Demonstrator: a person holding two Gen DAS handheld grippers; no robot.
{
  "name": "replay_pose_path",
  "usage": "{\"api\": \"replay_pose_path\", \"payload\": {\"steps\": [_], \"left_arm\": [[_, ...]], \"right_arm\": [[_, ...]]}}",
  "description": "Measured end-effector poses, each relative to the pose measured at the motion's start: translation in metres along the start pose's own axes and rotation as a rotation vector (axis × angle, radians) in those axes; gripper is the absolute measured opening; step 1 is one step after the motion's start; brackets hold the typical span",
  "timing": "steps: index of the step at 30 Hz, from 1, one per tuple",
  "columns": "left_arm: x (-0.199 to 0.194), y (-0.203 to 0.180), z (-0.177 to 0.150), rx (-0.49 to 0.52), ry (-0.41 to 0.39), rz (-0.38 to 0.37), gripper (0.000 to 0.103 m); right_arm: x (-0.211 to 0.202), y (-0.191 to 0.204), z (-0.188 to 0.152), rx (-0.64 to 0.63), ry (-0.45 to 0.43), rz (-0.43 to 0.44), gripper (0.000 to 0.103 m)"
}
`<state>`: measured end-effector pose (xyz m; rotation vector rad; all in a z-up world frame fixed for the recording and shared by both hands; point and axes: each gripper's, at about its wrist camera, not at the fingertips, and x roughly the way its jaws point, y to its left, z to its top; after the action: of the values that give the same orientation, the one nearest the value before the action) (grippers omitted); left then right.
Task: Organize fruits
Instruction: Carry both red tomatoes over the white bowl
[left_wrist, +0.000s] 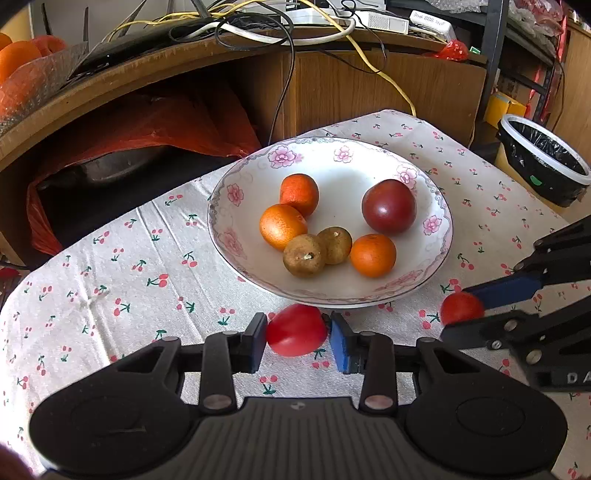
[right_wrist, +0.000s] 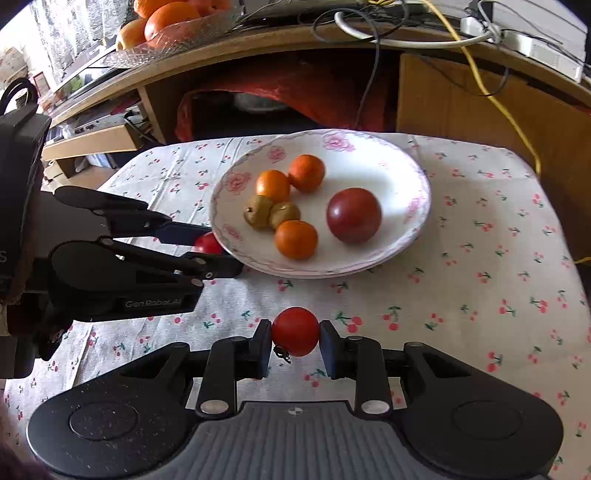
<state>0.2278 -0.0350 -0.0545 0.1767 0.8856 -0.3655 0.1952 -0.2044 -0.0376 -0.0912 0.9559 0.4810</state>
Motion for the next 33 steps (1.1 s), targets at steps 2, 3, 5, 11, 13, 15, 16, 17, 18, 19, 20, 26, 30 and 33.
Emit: {"api": "replay_pose_path", "payload": {"steps": [2, 3, 5, 11, 13, 15, 16, 17, 18, 19, 20, 26, 30, 33], "left_arm": [[-0.001, -0.002, 0.0, 0.004, 0.002, 0.009, 0.044], [-0.001, -0.003, 0.0, 0.008, 0.004, 0.013, 0.044], [-0.003, -0.005, 0.0, 0.014, 0.01, 0.021, 0.044], [-0.018, -0.007, -0.008, 0.016, 0.009, 0.022, 0.044], [-0.027, -0.009, -0.01, 0.019, 0.0, 0.02, 0.044], [-0.036, -0.012, -0.011, 0.023, -0.011, 0.02, 0.044], [-0.041, -0.014, -0.01, 0.023, -0.017, 0.018, 0.044], [-0.045, -0.015, -0.01, 0.023, -0.023, 0.017, 0.044], [-0.05, -0.017, -0.01, 0.025, -0.03, 0.018, 0.044], [-0.054, -0.019, -0.01, 0.028, -0.037, 0.021, 0.044], [-0.058, -0.021, -0.01, 0.031, -0.044, 0.025, 0.044], [-0.077, -0.03, -0.01, 0.027, -0.076, 0.026, 0.044], [-0.083, -0.033, -0.008, 0.023, -0.091, 0.025, 0.044], [-0.086, -0.035, -0.005, 0.023, -0.107, 0.025, 0.044]], "right_arm": [[-0.004, -0.002, -0.002, 0.005, -0.004, -0.021, 0.024], [-0.006, -0.003, -0.003, 0.004, -0.006, -0.033, 0.024], [-0.011, -0.004, -0.006, 0.006, -0.006, -0.051, 0.024], [-0.023, -0.001, -0.011, -0.005, -0.013, -0.101, 0.024], [-0.028, 0.002, -0.013, -0.018, -0.021, -0.118, 0.024], [-0.034, 0.006, -0.014, -0.019, -0.026, -0.128, 0.024], [-0.036, 0.008, -0.014, -0.024, -0.029, -0.137, 0.024], [-0.039, 0.01, -0.015, -0.03, -0.033, -0.146, 0.024], [-0.041, 0.013, -0.015, -0.036, -0.037, -0.154, 0.024], [-0.044, 0.015, -0.015, -0.041, -0.042, -0.161, 0.024], [-0.046, 0.017, -0.015, -0.044, -0.046, -0.166, 0.024], [-0.061, 0.024, -0.015, -0.036, -0.075, -0.172, 0.024], [-0.066, 0.029, -0.015, -0.04, -0.088, -0.176, 0.024], [-0.067, 0.031, -0.013, -0.045, -0.096, -0.178, 0.024]]}}
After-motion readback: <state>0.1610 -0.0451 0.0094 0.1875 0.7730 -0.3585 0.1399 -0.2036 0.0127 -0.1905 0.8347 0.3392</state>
